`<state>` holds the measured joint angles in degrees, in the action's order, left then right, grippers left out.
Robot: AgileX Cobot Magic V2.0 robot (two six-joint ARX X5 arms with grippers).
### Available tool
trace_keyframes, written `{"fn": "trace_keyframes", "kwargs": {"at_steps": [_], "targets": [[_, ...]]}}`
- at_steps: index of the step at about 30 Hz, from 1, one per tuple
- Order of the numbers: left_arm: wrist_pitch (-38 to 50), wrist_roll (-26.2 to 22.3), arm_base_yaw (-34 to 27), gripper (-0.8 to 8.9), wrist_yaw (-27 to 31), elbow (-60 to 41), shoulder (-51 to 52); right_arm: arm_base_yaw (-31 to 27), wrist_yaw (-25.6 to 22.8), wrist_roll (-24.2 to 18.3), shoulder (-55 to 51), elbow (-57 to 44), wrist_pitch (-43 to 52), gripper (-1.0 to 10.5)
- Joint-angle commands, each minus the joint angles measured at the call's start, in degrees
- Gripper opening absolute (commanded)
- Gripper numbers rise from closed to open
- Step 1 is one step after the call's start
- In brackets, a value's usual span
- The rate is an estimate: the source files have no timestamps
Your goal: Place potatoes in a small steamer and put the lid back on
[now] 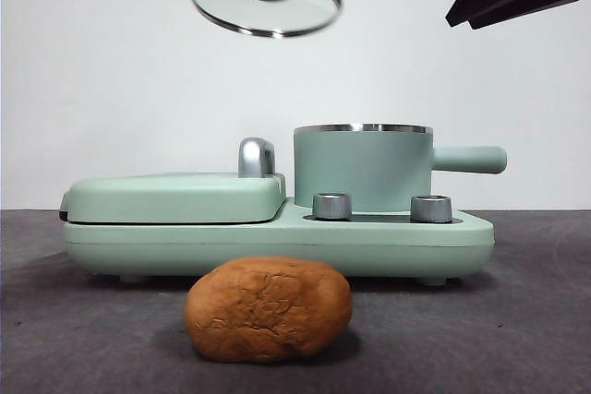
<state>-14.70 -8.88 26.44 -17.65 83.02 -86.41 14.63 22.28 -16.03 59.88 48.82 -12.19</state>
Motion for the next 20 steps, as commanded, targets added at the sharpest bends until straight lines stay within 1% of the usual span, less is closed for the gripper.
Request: {"fn": "trace_keyframes", "kwargs": {"at_steps": [1,6,10,14,18,20], "targets": [[0.5,0.9,-0.9,0.12,0.0,-1.3,3.4,0.8,0.0,0.8,0.3,1.1,0.3,2.2],[0.6,1.4,-3.8,0.12,0.0,-10.9,11.6,2.2,0.0,0.8,0.3,1.1,0.3,2.2],[1.1,2.8,-6.7,0.12,0.1,-21.0,19.7,3.8,0.0,0.8,0.3,1.1,0.1,2.2],[0.8,4.4,-9.4,0.11,0.1,-28.8,27.6,6.1,0.0,0.8,0.3,1.1,-0.1,2.2],[-1.5,6.6,-11.6,0.11,0.1,-33.3,34.0,11.0,0.0,0.7,0.5,1.1,-1.5,2.3],[-3.5,6.8,-12.2,0.11,0.1,-34.2,36.4,14.1,0.0,0.5,0.7,1.1,-2.1,2.5]]}}
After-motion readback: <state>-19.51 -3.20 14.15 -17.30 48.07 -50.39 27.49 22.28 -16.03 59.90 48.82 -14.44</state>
